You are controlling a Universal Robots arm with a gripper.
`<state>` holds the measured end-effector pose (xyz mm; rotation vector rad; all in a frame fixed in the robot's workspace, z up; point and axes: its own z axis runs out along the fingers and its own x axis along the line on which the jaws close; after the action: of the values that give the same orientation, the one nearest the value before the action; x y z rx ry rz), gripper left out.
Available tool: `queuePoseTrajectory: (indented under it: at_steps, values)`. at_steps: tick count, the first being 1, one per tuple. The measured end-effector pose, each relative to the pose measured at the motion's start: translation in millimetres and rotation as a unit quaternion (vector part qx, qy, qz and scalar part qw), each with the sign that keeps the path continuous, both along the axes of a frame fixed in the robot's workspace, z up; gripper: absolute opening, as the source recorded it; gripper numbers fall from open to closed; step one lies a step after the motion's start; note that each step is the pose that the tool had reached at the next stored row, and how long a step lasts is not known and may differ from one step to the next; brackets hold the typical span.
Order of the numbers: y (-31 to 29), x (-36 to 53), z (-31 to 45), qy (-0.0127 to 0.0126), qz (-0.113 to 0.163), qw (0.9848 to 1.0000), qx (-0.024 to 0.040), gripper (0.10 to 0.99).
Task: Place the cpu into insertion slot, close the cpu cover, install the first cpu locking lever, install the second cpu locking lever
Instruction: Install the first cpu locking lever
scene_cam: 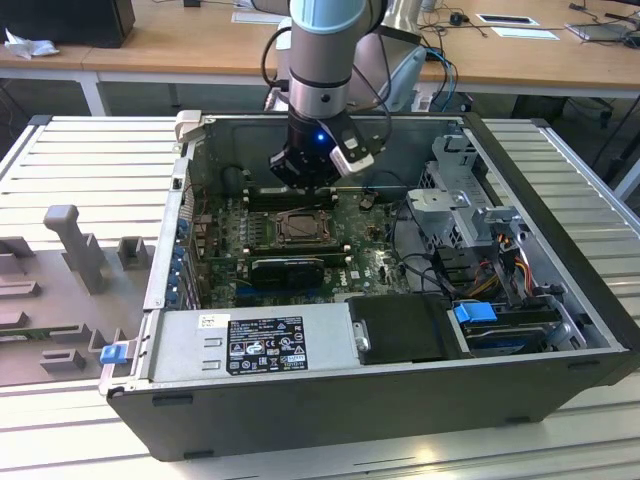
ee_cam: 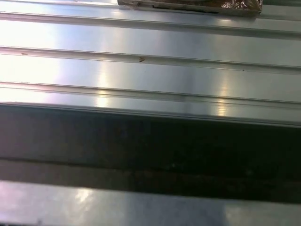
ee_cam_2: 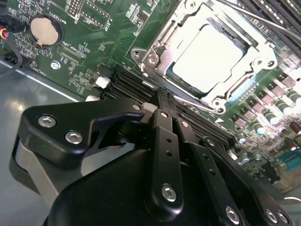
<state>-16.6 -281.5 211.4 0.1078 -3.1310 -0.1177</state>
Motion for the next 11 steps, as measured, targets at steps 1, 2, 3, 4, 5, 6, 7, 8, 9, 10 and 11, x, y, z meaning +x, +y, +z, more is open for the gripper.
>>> queuePoseTrajectory:
  at_steps: [1,2,3,4,5,6,7,8,9,10,11]
  values:
    - [0.0,0.6,-0.9,-0.0001,0.000,1.0000,0.0000,0.106]
    - [0.0,1.3,-2.2,-0.0002,0.000,1.0000,0.0000,0.106]
    - [0.0,1.5,-3.2,-0.0004,0.000,1.0000,-0.0001,0.106]
    - [0.0,1.5,-4.2,-0.0007,0.000,1.0000,-0.0001,0.106]
    - [0.0,1.6,-5.7,-0.0010,0.000,1.0000,-0.0001,0.106]
    - [0.0,1.6,-6.4,-0.0011,0.000,1.0000,-0.0003,0.106]
    - [0.0,1.6,-6.6,-0.0010,0.000,1.0000,-0.0006,0.106]
    - [-0.1,1.7,-6.8,-0.0010,0.000,1.0000,-0.0010,0.106]
    - [0.0,1.7,-7.1,-0.0010,0.000,1.0000,-0.0013,0.106]
    - [0.0,1.7,-7.3,-0.0010,0.000,1.0000,-0.0018,0.106]
    - [0.0,1.7,-7.3,-0.0010,0.000,1.0000,-0.0024,0.106]
